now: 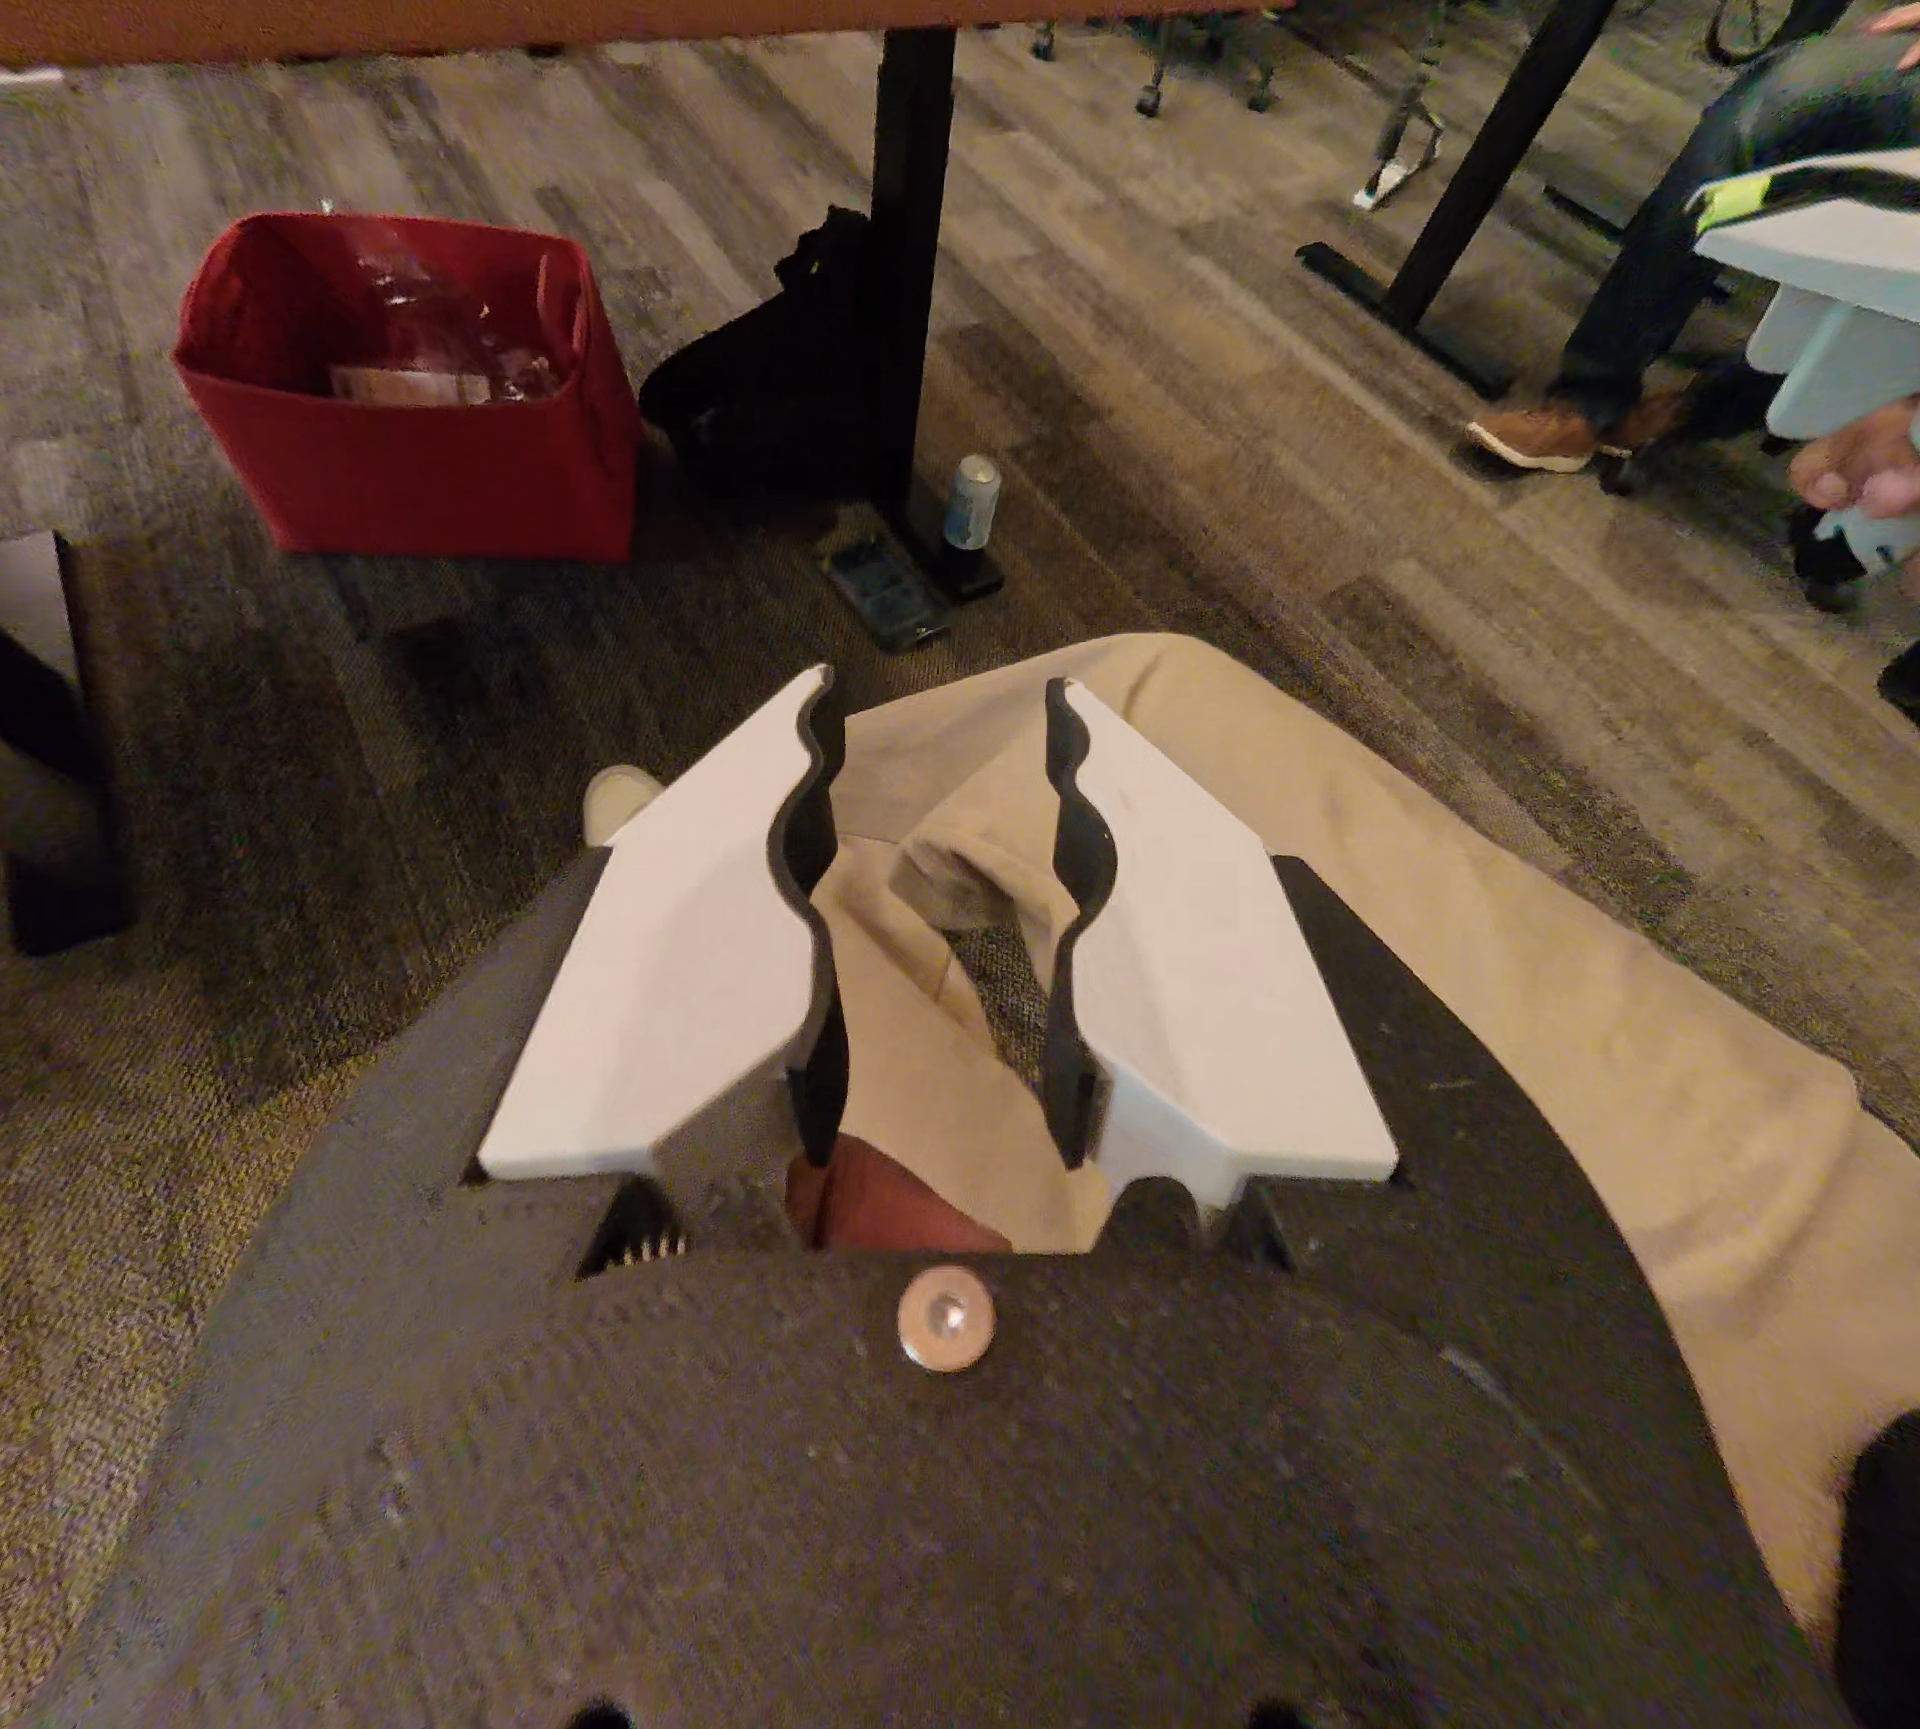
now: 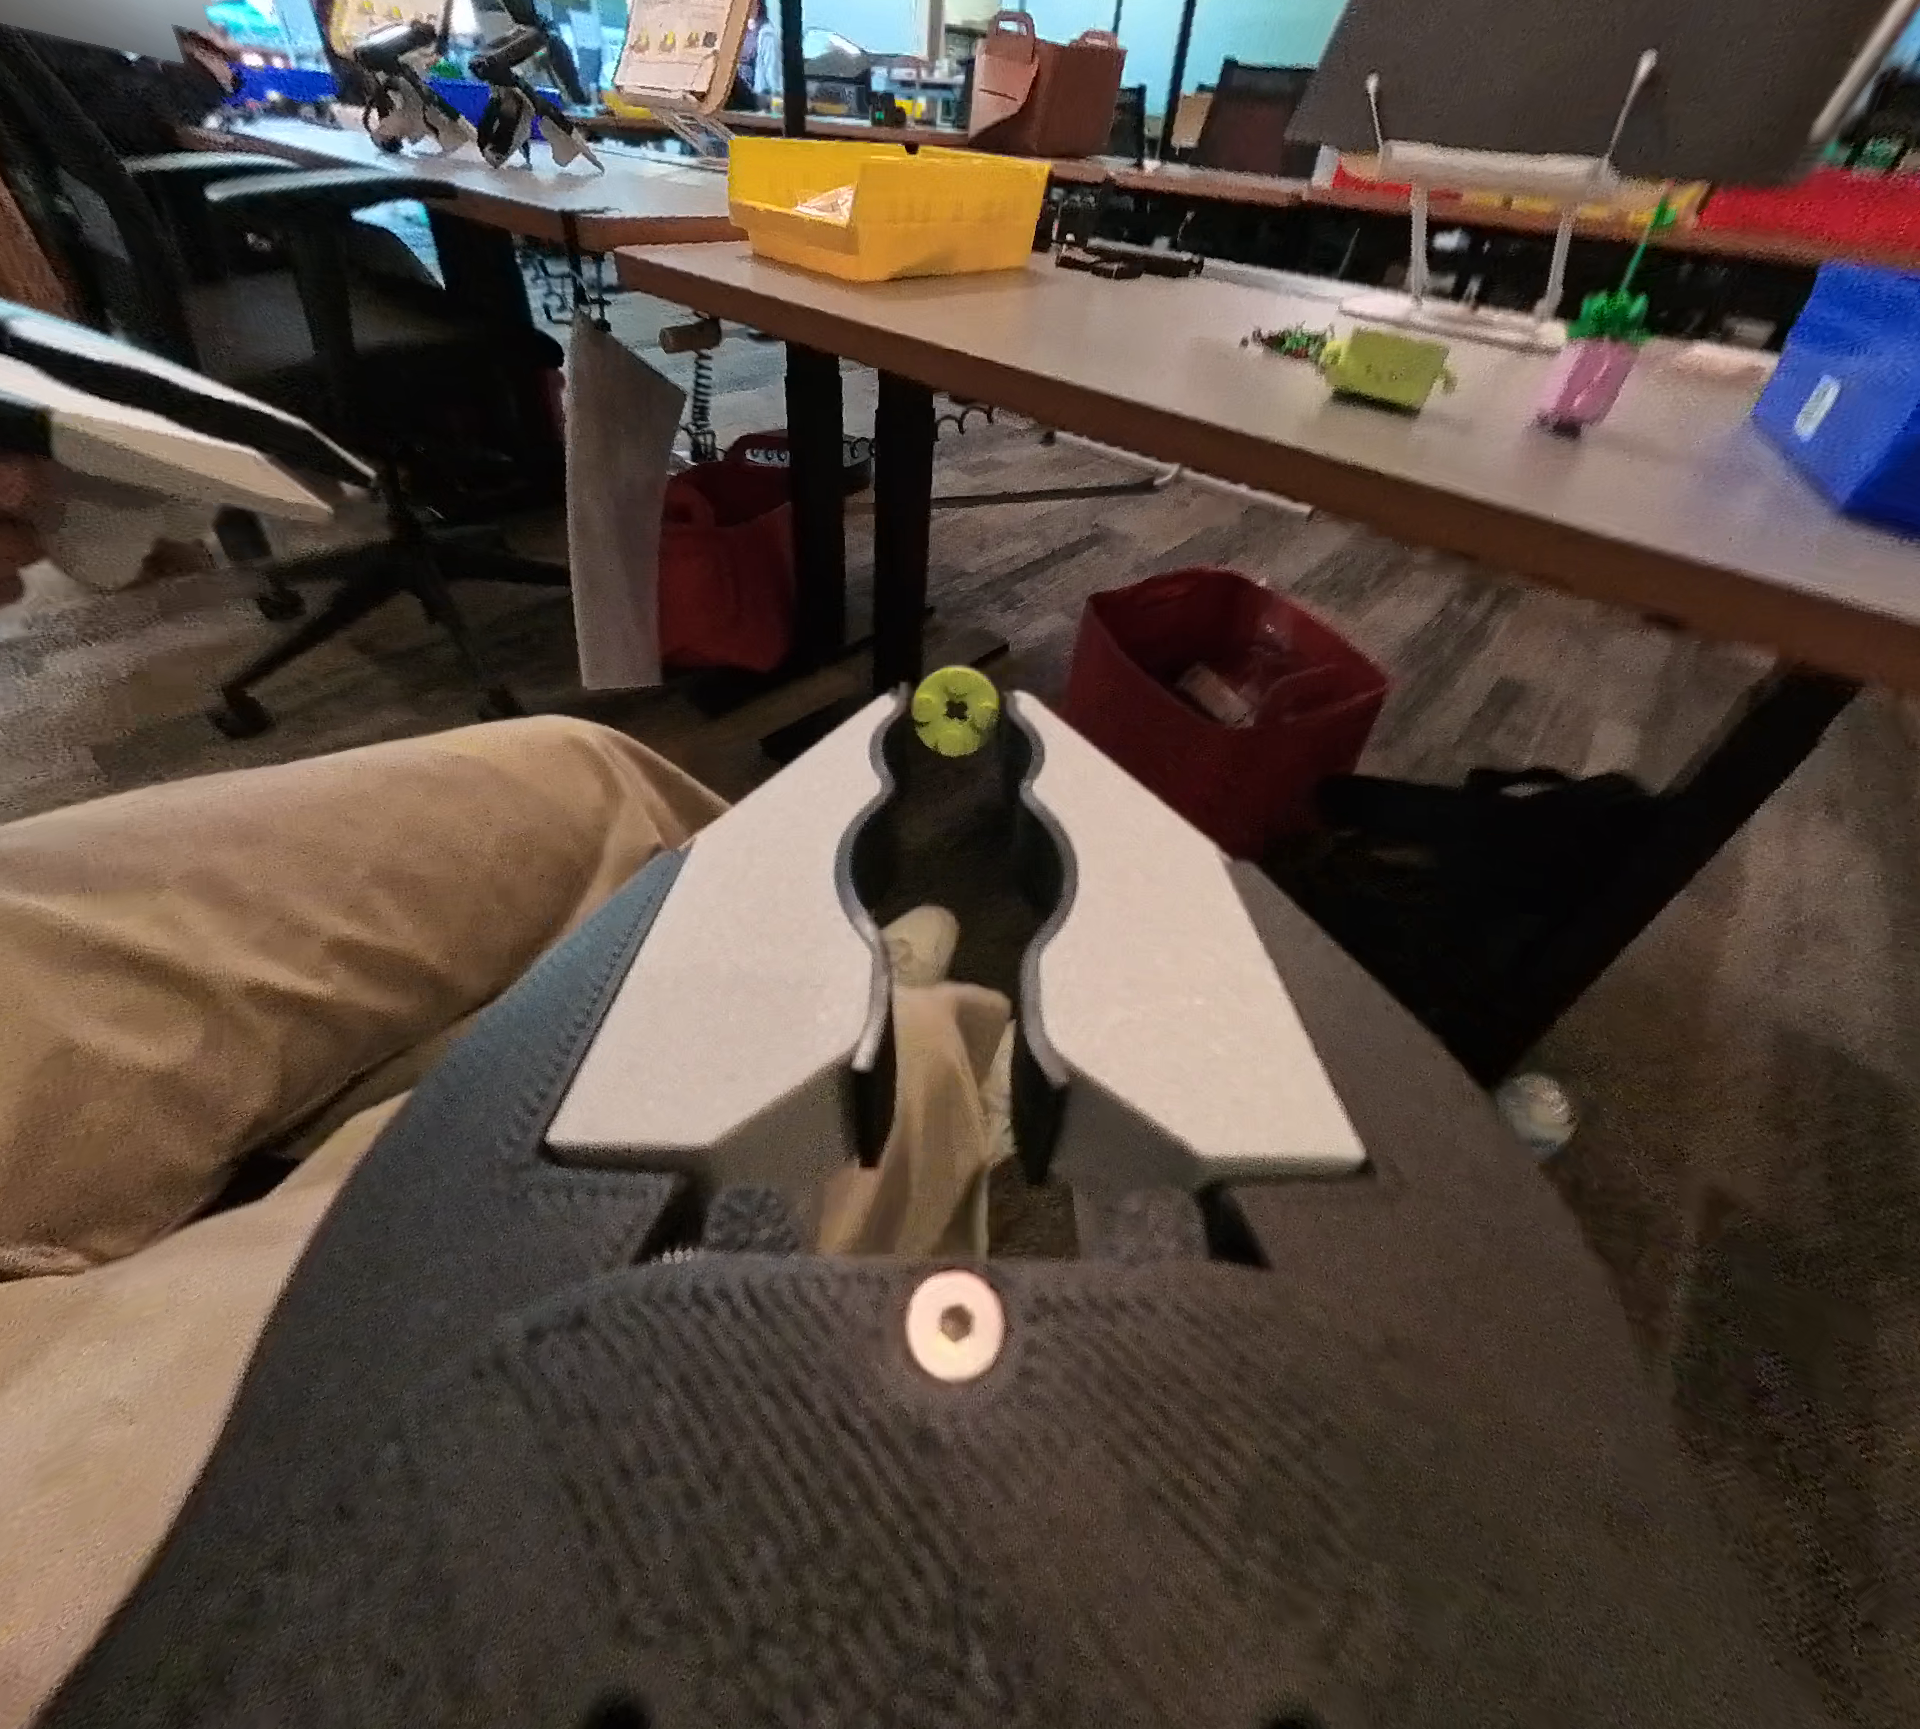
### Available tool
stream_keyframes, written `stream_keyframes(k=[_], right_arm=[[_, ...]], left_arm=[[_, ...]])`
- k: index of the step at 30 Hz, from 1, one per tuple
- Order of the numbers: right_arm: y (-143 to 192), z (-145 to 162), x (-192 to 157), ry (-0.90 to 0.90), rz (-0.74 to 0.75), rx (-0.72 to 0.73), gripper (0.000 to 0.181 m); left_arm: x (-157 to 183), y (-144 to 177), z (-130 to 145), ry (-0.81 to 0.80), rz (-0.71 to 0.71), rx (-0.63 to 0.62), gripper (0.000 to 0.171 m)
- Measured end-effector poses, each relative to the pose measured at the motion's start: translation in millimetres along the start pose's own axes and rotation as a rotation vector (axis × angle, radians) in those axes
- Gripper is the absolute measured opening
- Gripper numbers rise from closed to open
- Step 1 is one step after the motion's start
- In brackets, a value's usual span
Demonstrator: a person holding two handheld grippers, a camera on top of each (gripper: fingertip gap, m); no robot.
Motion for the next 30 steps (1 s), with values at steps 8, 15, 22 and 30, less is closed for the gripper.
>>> stream_keyframes(k=[8,15,22,30], right_arm=[[-5.7,60.6,27.3,-0.113,0.131,-0.055,0.014],[-69.5,35.7,50.5,-0.161,0.093,-0.06,0.014],[-87.5,-68.4,62.6,0.088,0.072,0.045,0.014],[-66.3,-143.7,29.8,0.303,0.082,0.3,0.014]], left_arm=[[-66.7,8.9,-0.4,0.111,-0.171,0.178,0.03],[-120.5,-13.7,-11.8,0.119,-0.193,0.048,0.03],[-109.2,-1.6,-81.6,0.065,-0.167,0.134,0.029],[-61.2,36.1,-98.1,-0.181,-0.266,0.24,0.029]])
Point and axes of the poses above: each gripper's, where its closed fingertips meet, y back along the fingers, z out of its underside, x = y × z across the jaws, the point moved 2 cm from there along y, back along the fingers, and after that the axes turned 13 degrees about y, right-handed, at the moved point
